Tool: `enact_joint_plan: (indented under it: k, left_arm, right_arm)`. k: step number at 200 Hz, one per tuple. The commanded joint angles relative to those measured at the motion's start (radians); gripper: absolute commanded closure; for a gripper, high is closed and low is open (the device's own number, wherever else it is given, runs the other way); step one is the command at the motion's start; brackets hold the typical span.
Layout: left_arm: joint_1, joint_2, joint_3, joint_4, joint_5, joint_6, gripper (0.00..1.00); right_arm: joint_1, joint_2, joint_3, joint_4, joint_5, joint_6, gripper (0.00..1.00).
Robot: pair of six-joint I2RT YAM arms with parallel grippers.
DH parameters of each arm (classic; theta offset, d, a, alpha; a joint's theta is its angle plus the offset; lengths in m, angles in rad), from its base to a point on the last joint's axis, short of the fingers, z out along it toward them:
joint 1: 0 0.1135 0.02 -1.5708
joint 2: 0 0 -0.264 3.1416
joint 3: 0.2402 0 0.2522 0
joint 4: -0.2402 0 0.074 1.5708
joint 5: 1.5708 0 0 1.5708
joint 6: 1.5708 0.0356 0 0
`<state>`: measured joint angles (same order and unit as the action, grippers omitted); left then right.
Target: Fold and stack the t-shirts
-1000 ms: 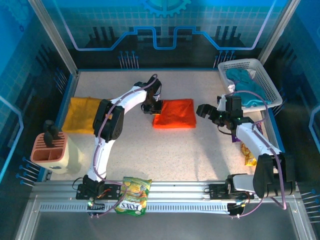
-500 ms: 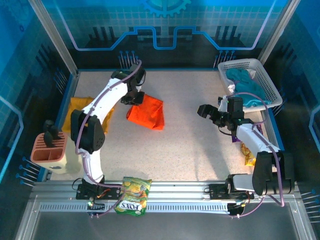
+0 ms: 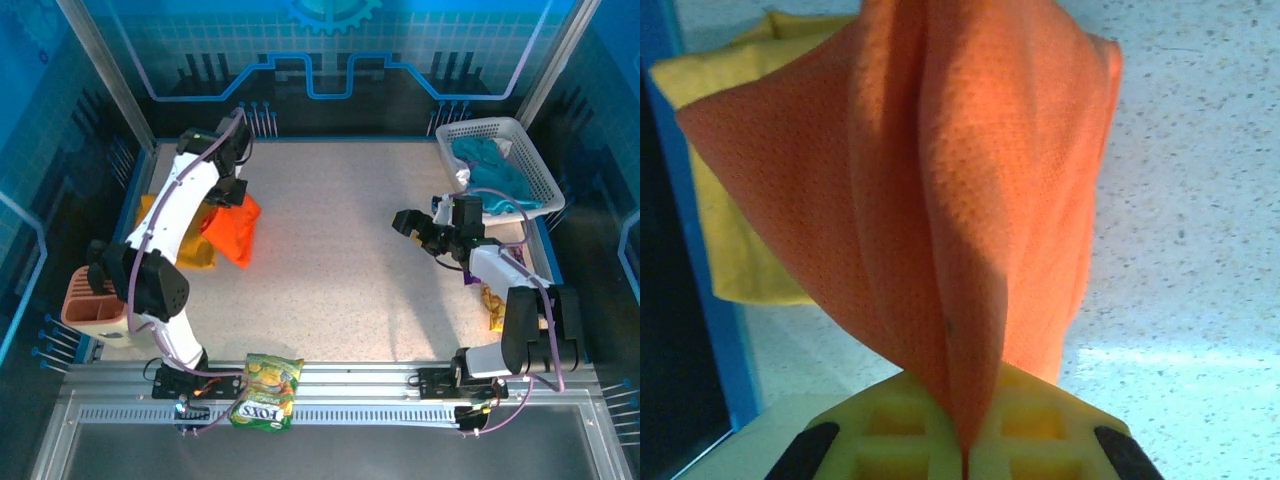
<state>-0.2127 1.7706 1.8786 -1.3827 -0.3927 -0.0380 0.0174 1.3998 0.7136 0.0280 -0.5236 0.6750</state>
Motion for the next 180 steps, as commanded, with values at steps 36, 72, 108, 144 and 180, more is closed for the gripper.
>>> enact_joint_plan:
  k: [36,72,108,144,180]
  left_arm:
    - [0.052,-0.077,0.036,-0.033,-0.105,0.073,1.00]
    - [0.075,-0.064,0.021,-0.027,-0.122,0.073,1.00]
    - [0.085,-0.053,0.034,-0.036,-0.160,0.076,1.00]
    - [0.109,-0.042,0.032,-0.034,-0.168,0.080,1.00]
    - [0.116,-0.035,0.013,-0.013,-0.143,0.065,1.00]
  right_arm:
    - [-0.019,0.024,-0.006,0.057,-0.063,0.047,0.06]
    - [-0.018,0.016,0.004,0.035,-0.062,0.040,0.06]
    - [-0.019,0.015,0.013,0.020,-0.064,0.038,0.06]
    - [-0.019,0.011,0.009,0.015,-0.064,0.039,0.06]
    - [-0.019,0.036,0.032,0.007,-0.079,0.038,0.06]
